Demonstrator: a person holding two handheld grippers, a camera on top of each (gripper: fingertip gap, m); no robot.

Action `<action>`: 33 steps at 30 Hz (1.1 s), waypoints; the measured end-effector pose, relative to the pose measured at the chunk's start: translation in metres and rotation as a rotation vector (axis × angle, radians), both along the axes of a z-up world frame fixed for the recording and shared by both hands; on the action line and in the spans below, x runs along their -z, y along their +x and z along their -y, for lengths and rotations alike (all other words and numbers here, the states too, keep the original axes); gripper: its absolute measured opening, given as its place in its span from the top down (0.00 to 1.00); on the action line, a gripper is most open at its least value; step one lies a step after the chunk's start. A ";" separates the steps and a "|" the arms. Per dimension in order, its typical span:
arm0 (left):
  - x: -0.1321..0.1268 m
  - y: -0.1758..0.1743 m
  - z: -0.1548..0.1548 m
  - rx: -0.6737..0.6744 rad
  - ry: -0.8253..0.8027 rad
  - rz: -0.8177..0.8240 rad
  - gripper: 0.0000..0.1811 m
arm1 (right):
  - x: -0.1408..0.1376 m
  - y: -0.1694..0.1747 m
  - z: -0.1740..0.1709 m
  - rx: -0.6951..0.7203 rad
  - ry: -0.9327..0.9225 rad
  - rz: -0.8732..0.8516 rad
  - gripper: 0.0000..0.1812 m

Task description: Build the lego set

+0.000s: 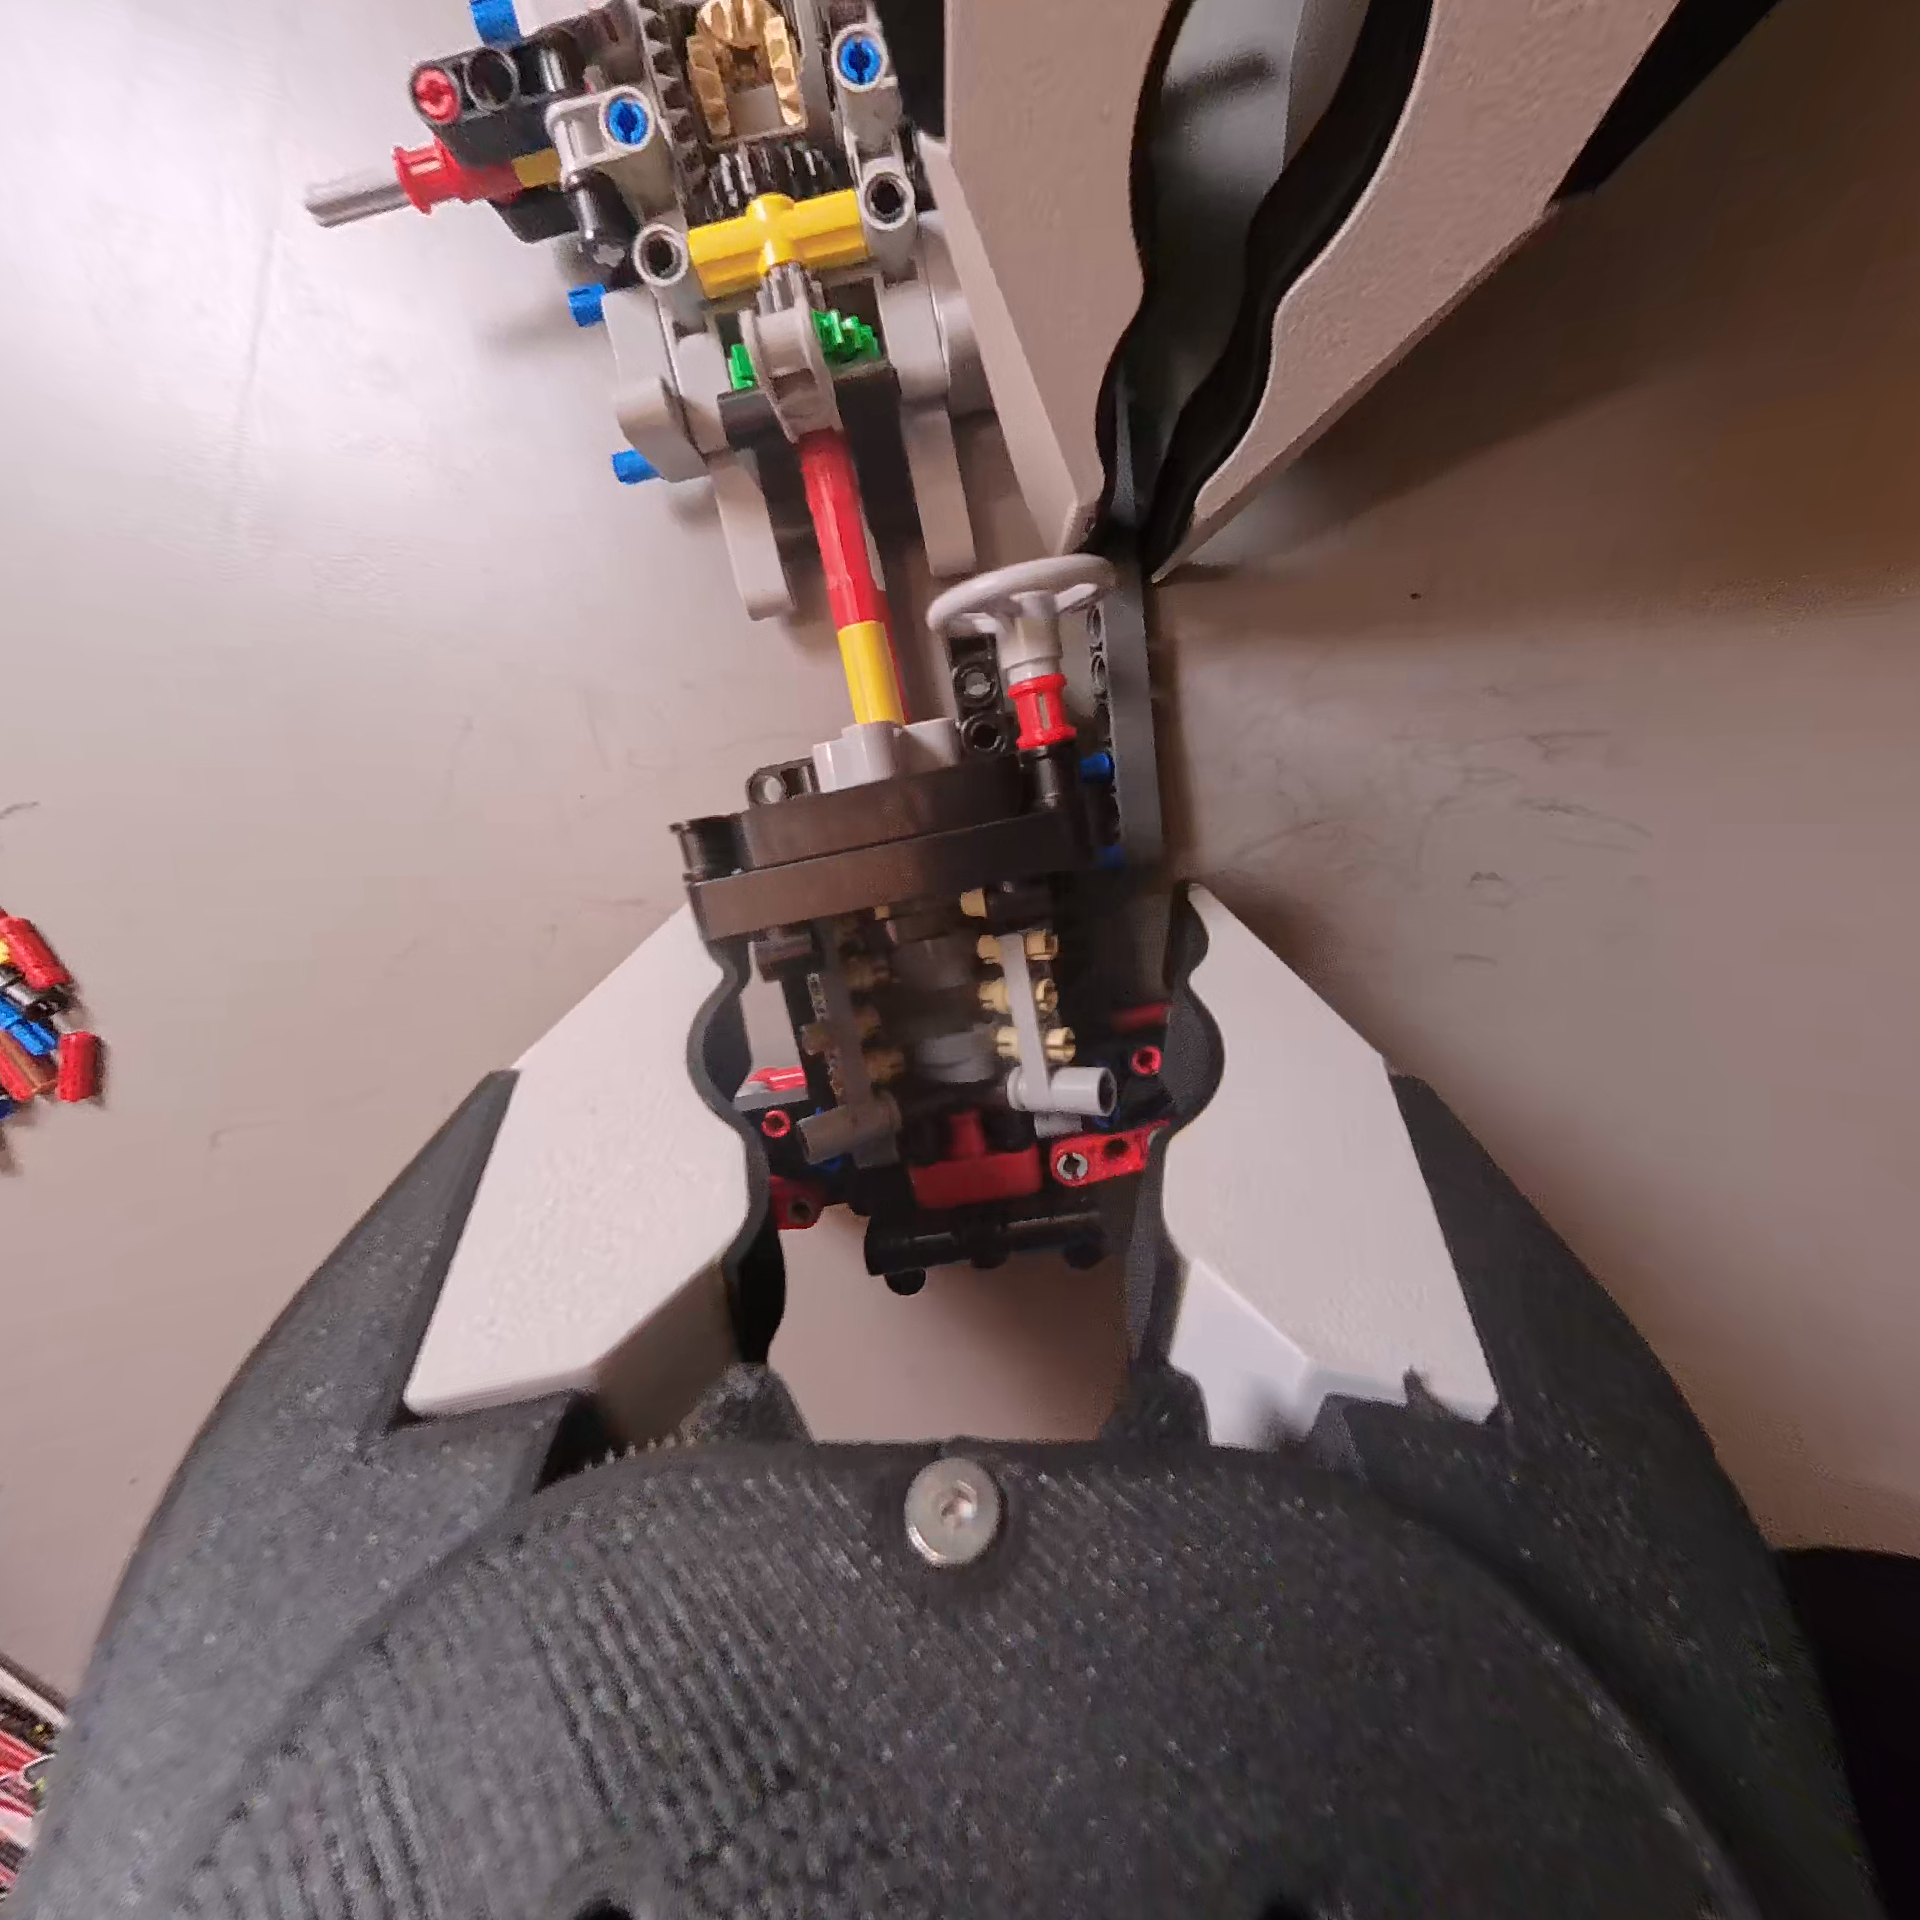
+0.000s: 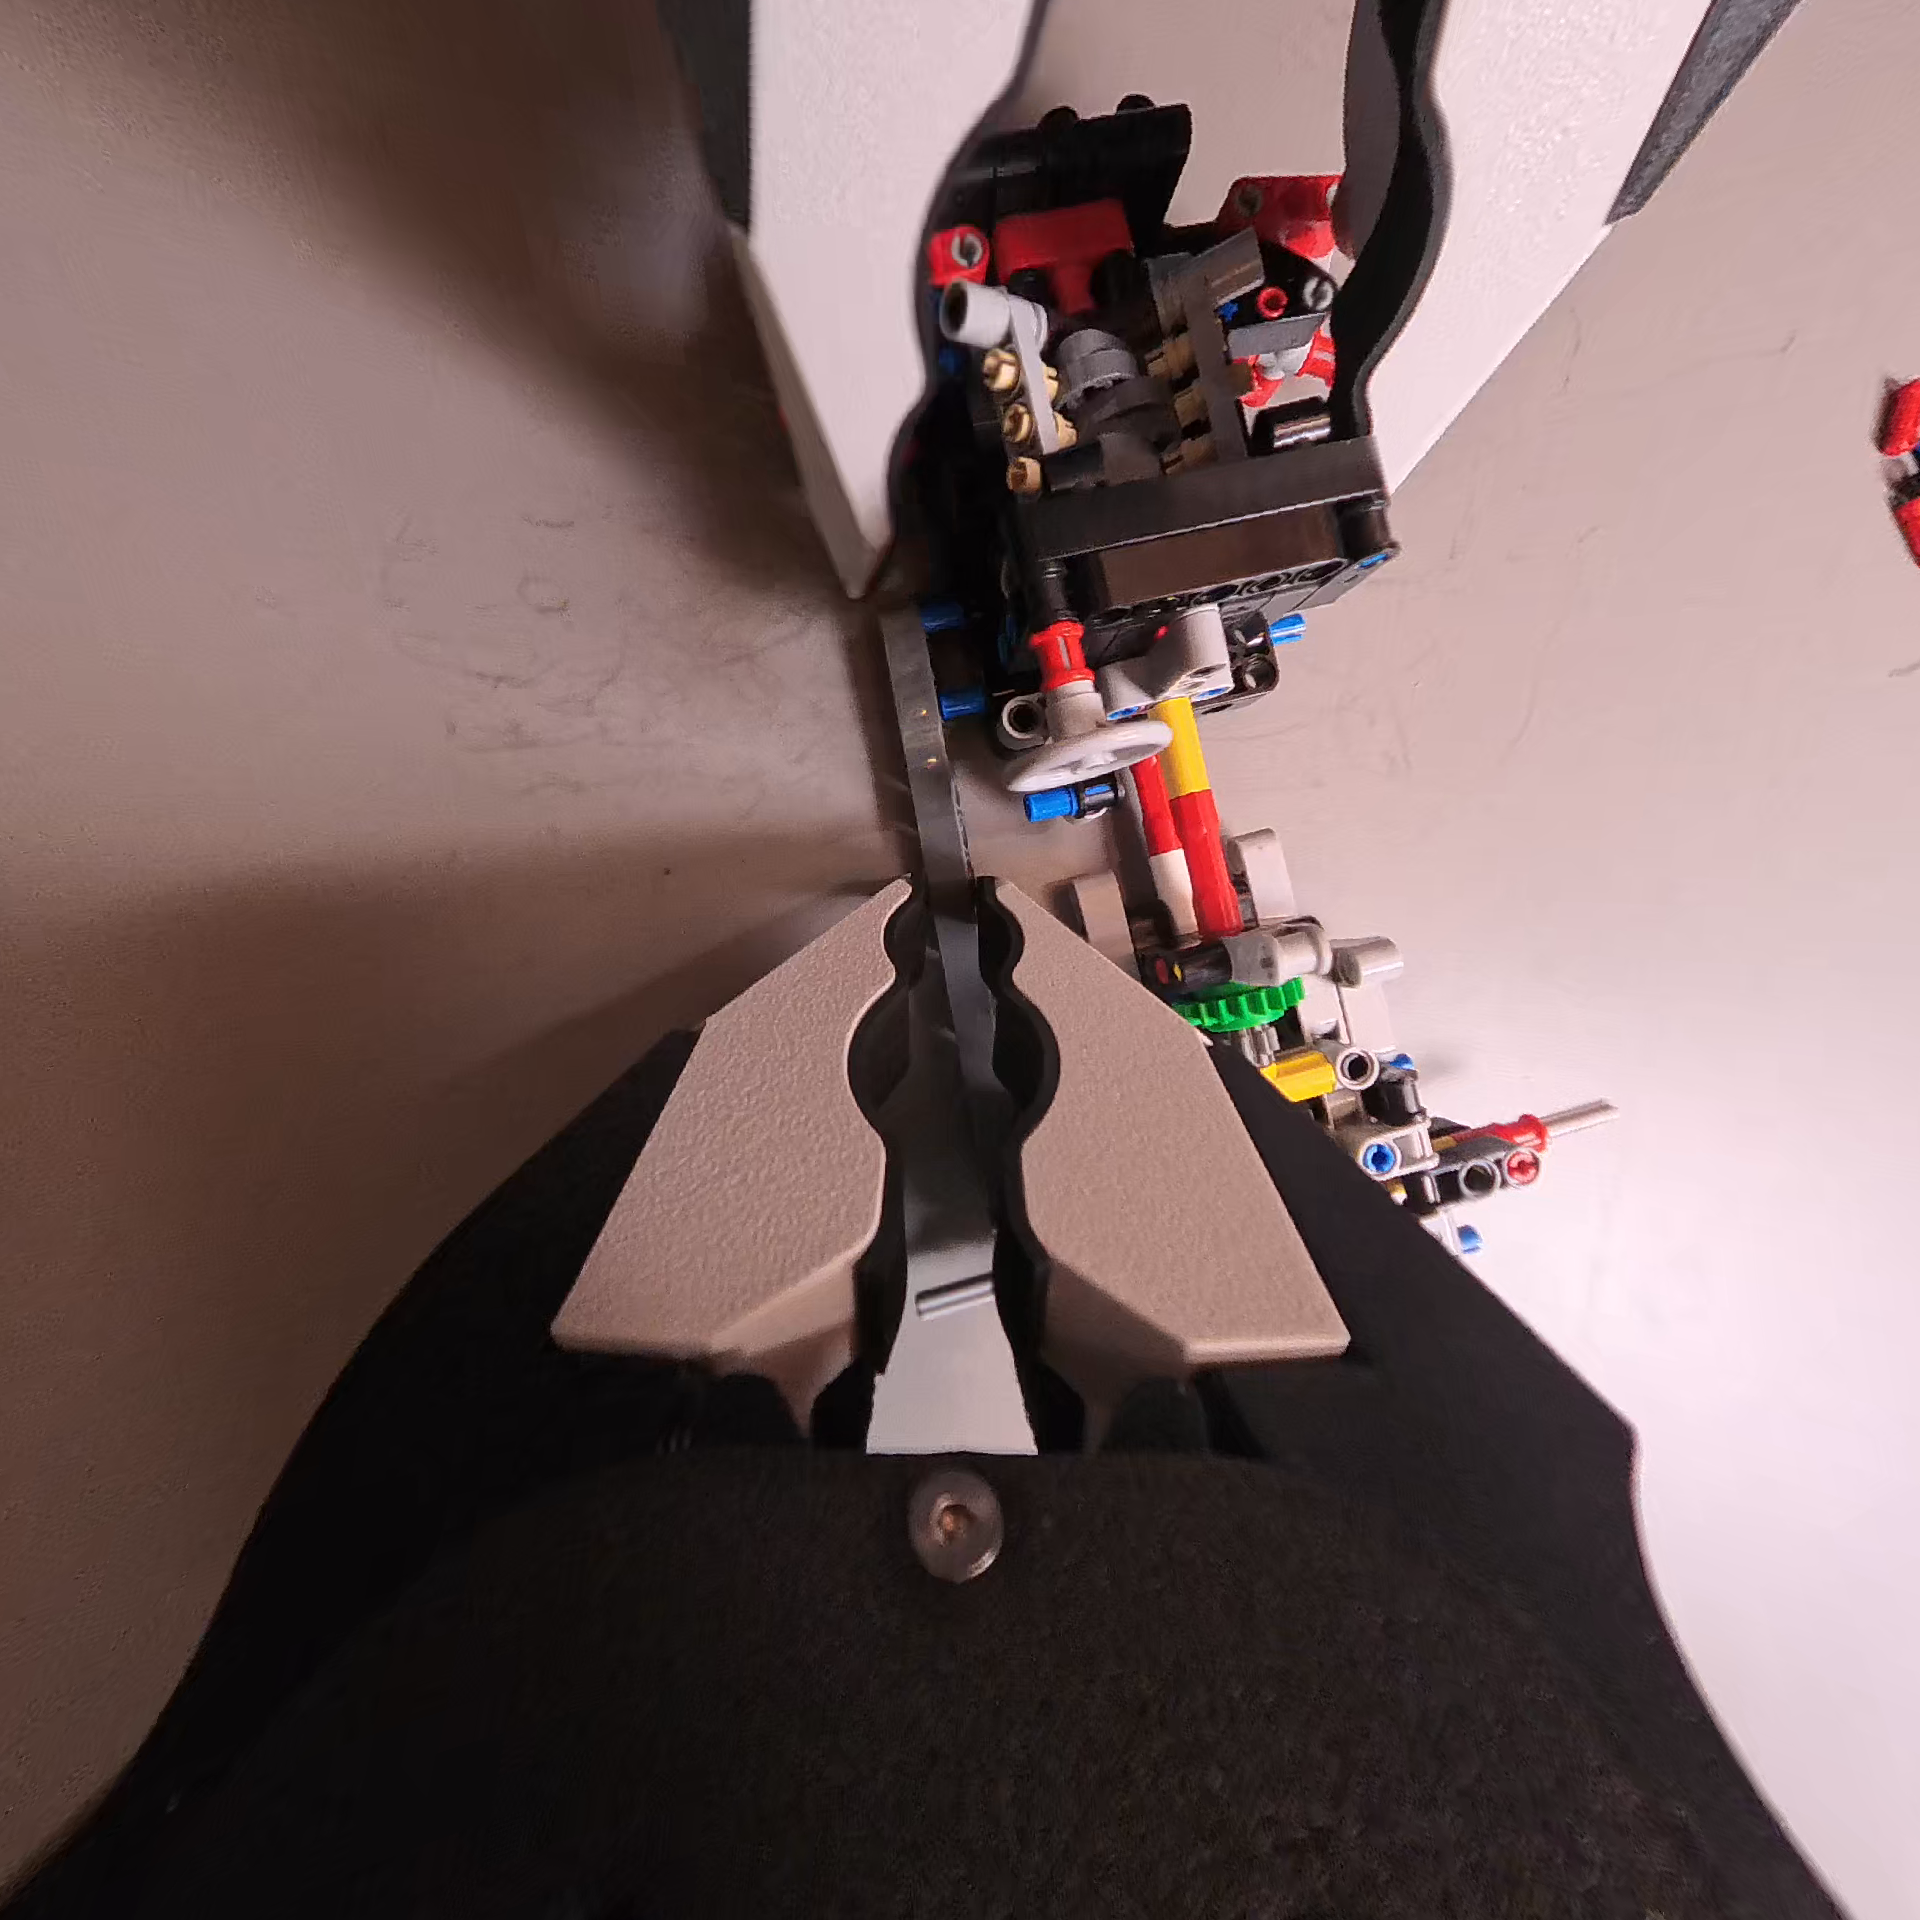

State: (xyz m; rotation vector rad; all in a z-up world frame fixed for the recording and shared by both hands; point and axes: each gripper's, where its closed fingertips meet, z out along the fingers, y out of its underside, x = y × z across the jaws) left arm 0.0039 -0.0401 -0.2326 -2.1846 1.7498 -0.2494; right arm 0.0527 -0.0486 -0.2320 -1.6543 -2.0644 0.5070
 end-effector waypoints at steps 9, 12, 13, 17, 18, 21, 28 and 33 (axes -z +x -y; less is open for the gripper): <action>0.001 0.003 -0.001 -0.072 -0.013 0.038 0.57 | 0.000 -0.001 -0.001 0.012 -0.054 0.023 0.97; 0.001 0.003 -0.001 -0.086 -0.018 0.029 0.58 | 0.000 -0.002 -0.001 0.015 -0.051 0.023 0.97; 0.001 0.002 -0.001 -0.087 -0.020 0.025 0.58 | 0.000 -0.002 -0.001 0.016 -0.053 0.023 0.97; 0.001 0.002 -0.001 -0.084 -0.026 0.012 0.59 | 0.000 -0.002 -0.001 0.023 -0.067 0.017 0.97; 0.001 0.002 0.000 -0.083 -0.026 0.008 0.59 | 0.000 -0.002 0.000 0.022 -0.072 0.015 0.97; 0.000 0.001 -0.001 -0.080 -0.026 -0.006 0.61 | -0.002 -0.002 0.001 0.022 -0.082 -0.001 0.97; 0.001 0.001 -0.002 -0.066 -0.028 -0.024 0.61 | 0.000 -0.002 0.001 0.014 -0.055 -0.009 0.96; 0.002 0.001 -0.003 -0.057 -0.040 -0.024 0.61 | -0.001 -0.001 -0.001 0.019 -0.006 -0.011 0.94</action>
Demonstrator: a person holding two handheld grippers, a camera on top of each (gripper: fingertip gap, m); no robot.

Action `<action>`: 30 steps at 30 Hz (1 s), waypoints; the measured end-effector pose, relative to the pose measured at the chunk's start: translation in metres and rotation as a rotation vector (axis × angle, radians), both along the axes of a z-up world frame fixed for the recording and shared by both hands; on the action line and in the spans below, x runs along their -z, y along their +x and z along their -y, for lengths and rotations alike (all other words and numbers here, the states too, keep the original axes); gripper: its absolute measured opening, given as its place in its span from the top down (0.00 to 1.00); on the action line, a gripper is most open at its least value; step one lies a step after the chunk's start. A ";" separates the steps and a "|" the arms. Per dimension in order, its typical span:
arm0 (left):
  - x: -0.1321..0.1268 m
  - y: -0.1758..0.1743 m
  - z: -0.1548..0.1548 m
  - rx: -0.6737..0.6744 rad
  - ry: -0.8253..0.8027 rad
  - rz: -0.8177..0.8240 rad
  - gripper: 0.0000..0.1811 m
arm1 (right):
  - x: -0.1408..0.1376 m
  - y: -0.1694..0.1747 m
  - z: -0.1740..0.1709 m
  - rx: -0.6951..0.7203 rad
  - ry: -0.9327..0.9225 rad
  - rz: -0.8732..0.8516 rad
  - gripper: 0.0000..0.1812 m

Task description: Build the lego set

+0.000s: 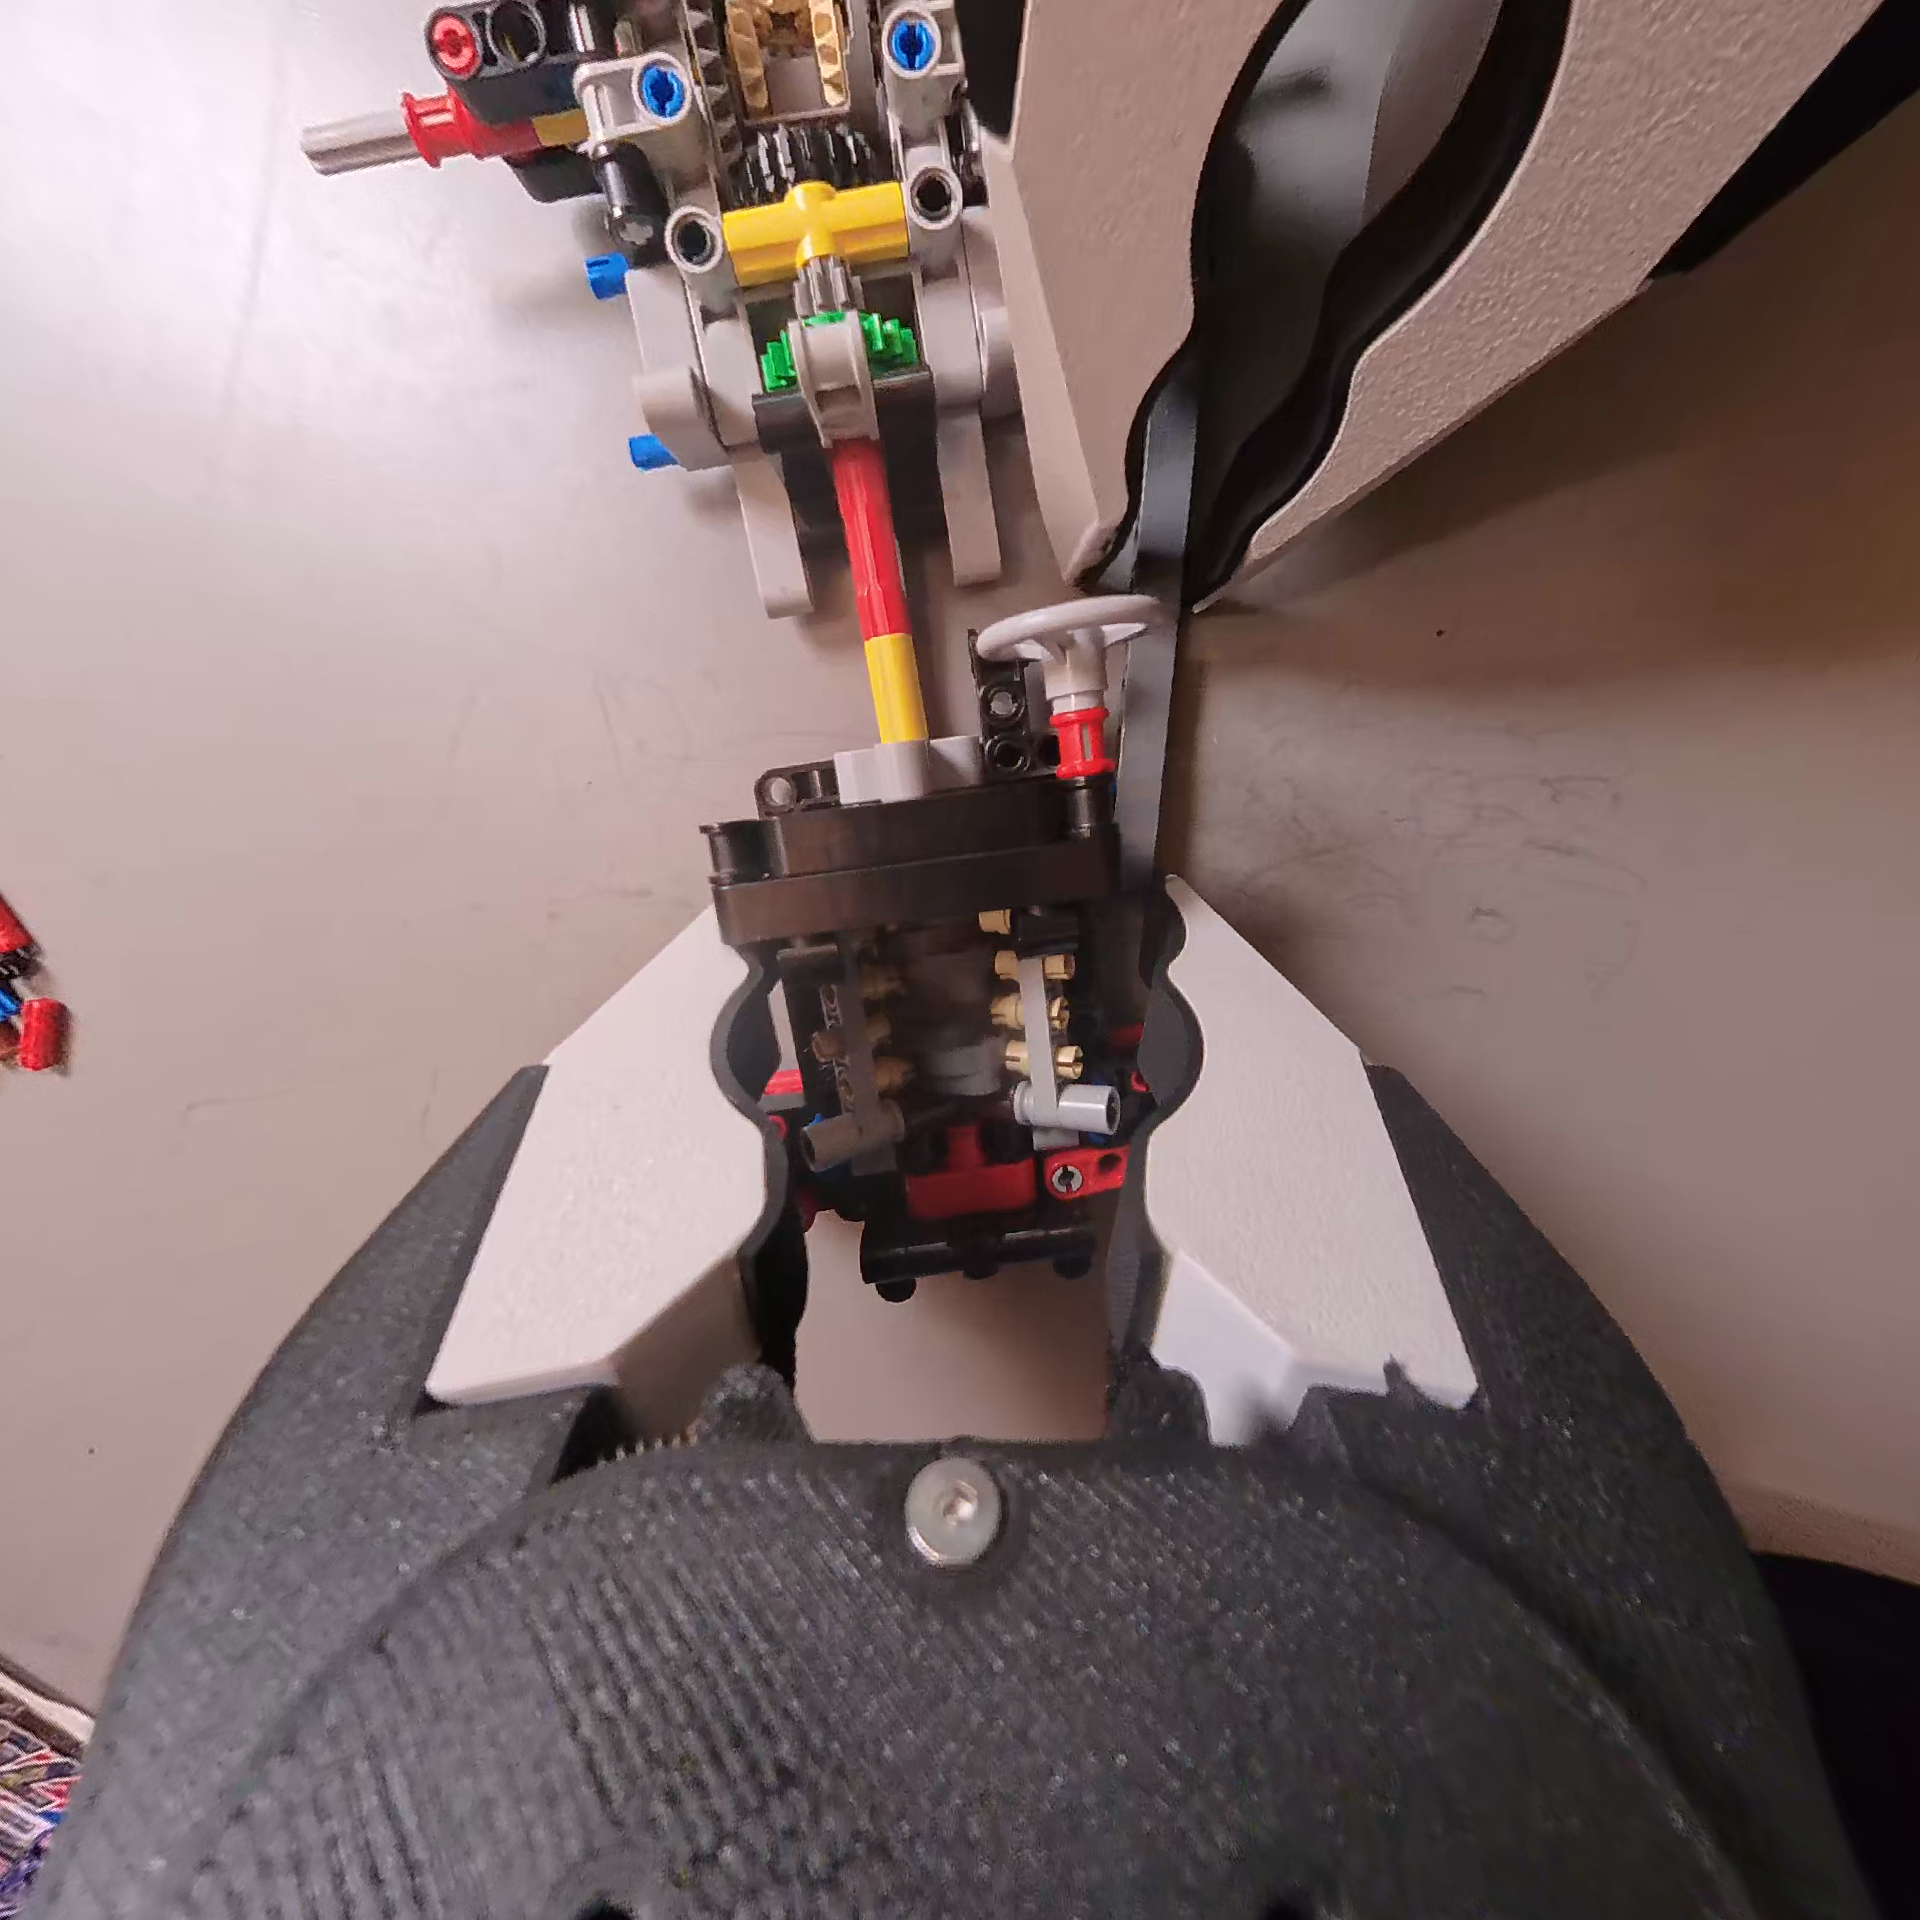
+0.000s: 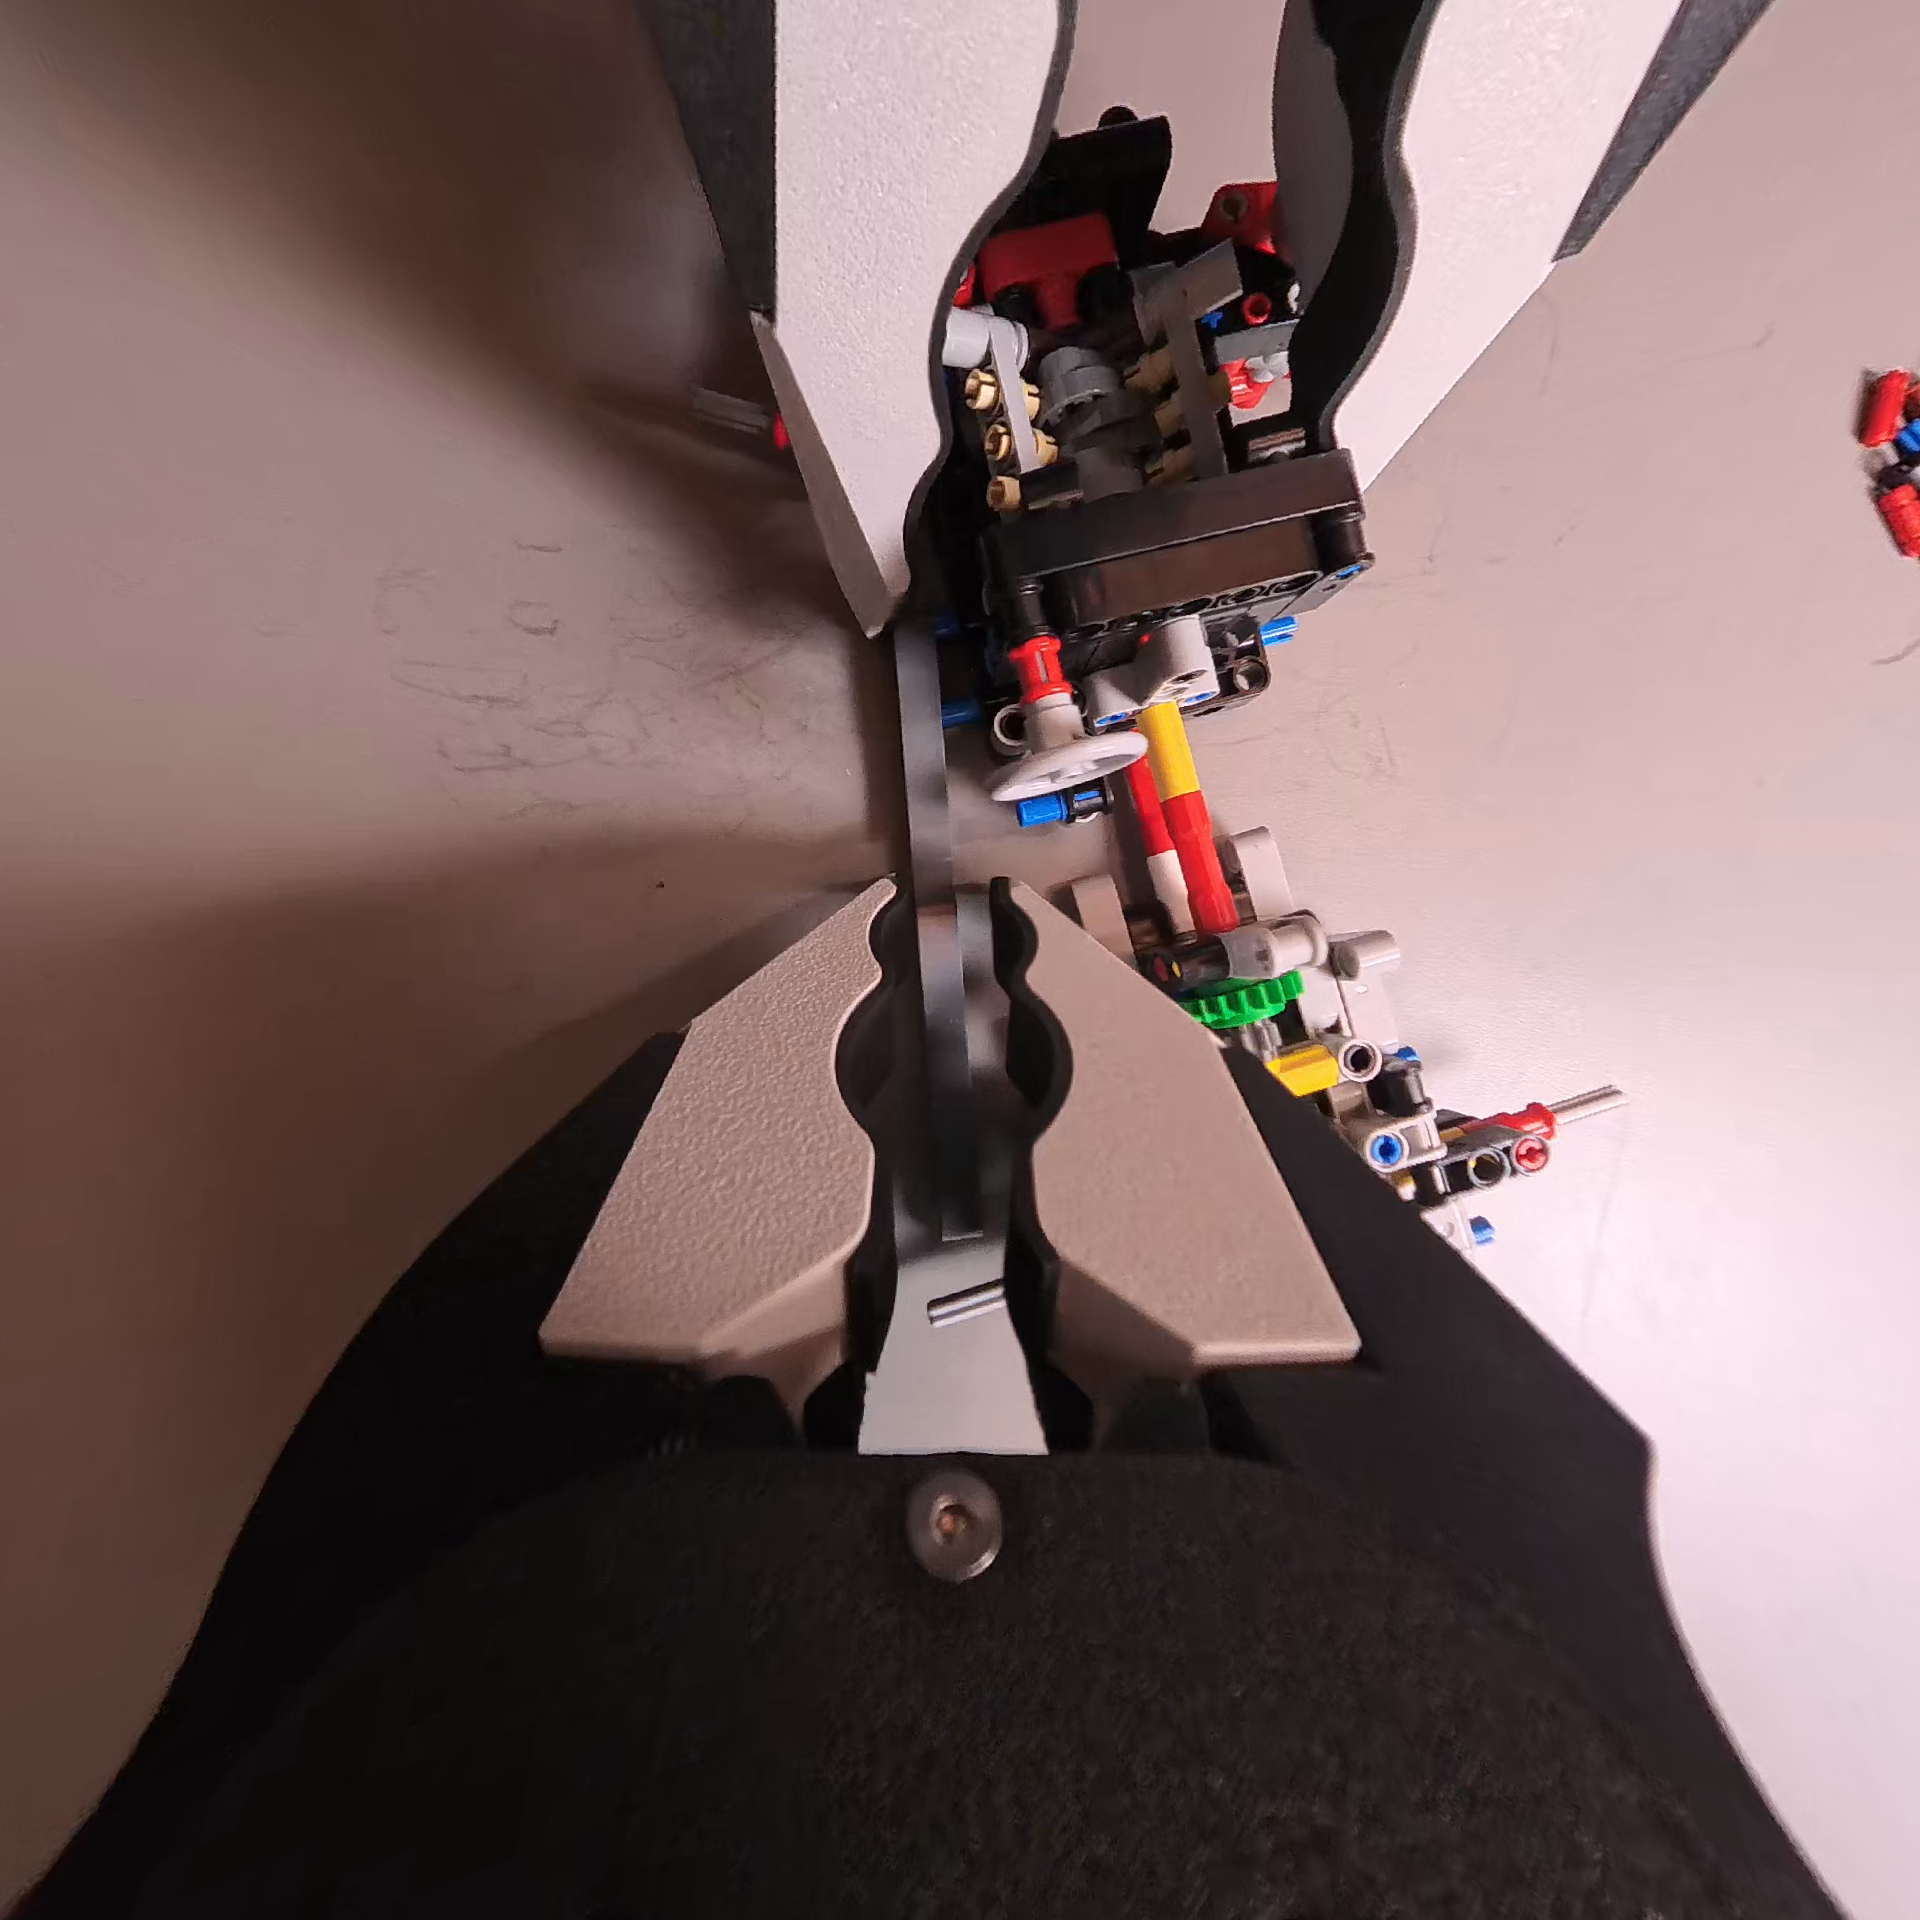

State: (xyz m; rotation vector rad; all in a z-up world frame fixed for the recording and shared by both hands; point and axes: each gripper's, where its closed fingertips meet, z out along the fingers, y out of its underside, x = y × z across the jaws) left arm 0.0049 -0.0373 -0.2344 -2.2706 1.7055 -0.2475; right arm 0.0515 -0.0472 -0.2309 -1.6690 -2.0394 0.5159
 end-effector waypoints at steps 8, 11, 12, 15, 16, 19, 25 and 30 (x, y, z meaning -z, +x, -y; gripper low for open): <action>0.000 0.001 0.001 0.017 -0.010 -0.006 0.61 | -0.019 0.014 0.001 -0.028 0.058 -0.080 0.93; 0.000 0.002 0.001 0.022 0.003 -0.013 0.61 | -0.032 0.027 -0.002 -0.004 0.060 -0.137 0.91; -0.001 0.003 0.001 0.024 0.004 -0.010 0.60 | -0.035 0.033 -0.002 0.010 0.053 -0.141 0.90; -0.005 0.004 0.002 0.019 0.002 0.019 0.54 | -0.035 0.051 -0.002 0.061 0.034 -0.126 0.90; -0.008 0.005 0.001 0.017 0.013 0.026 0.54 | -0.034 0.056 -0.002 0.075 0.040 -0.122 0.89; -0.021 0.013 0.000 0.026 0.030 0.069 0.53 | -0.031 0.070 0.003 0.108 0.046 -0.104 0.89; -0.017 0.043 -0.011 0.108 0.007 0.013 0.45 | -0.019 0.068 0.000 0.159 0.084 -0.125 0.88; -0.003 0.061 -0.017 0.141 -0.079 -0.039 0.44 | -0.008 0.064 -0.007 0.123 0.206 -0.019 0.89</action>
